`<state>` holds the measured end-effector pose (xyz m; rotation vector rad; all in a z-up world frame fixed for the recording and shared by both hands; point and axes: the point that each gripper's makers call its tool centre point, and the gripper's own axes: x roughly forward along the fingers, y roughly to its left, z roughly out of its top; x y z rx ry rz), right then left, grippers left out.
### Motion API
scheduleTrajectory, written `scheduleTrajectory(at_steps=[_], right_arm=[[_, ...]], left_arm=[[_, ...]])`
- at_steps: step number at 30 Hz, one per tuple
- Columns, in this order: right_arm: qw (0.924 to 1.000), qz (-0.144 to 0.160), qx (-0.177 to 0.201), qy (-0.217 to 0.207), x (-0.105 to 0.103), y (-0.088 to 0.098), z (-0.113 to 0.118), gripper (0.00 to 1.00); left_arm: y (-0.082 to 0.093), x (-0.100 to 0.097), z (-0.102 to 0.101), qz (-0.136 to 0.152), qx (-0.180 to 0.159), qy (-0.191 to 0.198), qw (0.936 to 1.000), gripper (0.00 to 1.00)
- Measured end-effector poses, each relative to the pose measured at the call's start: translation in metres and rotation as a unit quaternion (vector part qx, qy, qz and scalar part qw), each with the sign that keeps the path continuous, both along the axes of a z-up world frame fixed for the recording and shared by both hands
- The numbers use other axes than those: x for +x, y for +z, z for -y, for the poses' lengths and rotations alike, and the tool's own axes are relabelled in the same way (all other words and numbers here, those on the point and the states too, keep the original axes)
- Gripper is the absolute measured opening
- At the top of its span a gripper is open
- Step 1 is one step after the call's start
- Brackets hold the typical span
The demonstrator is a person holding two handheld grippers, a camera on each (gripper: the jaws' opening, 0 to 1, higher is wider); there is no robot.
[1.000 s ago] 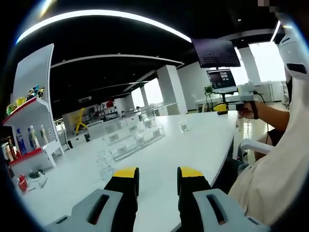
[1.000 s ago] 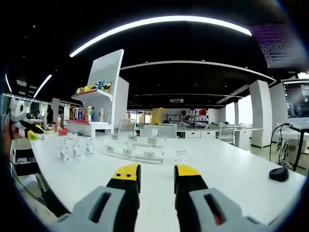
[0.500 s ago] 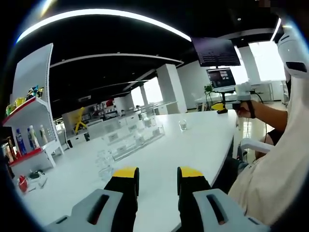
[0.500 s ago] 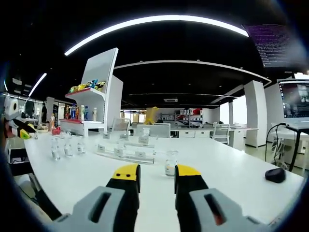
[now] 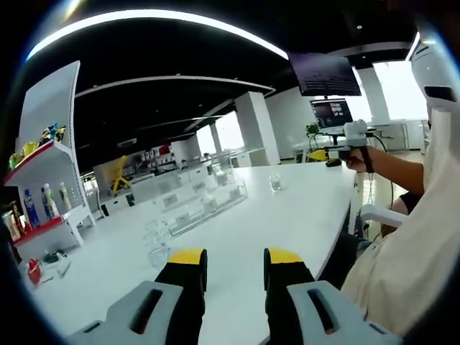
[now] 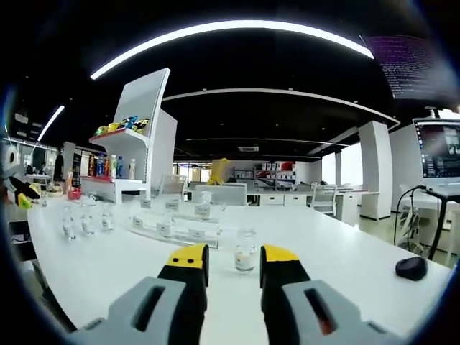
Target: Identify the label on the chemical reagent bottle, grasp the chemical reagent bottle, and place it in the designated position on the reagent rack
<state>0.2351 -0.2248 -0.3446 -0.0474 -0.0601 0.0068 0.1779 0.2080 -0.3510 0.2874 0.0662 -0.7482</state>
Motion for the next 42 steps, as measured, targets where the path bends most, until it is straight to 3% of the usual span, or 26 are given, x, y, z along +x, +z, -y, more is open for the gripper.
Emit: scheduleTrajectory(at_steps=[8, 24, 42], right_arm=[[0.9999, 0.003, -0.008, -0.007, 0.021, 0.005, 0.004, 0.29], [0.9997, -0.007, -0.013, -0.019, 0.055, -0.009, 0.017, 0.29], [0.9994, -0.020, -0.024, -0.018, 0.084, -0.017, 0.017, 0.29]], left_arm=[[0.000, 0.004, -0.003, -0.002, 0.001, 0.006, 1.0000, 0.32], [-0.002, 0.013, 0.000, -0.005, 0.004, 0.014, 0.9999, 0.32], [-0.009, 0.016, 0.005, -0.014, 0.006, 0.010, 0.9998, 0.32]])
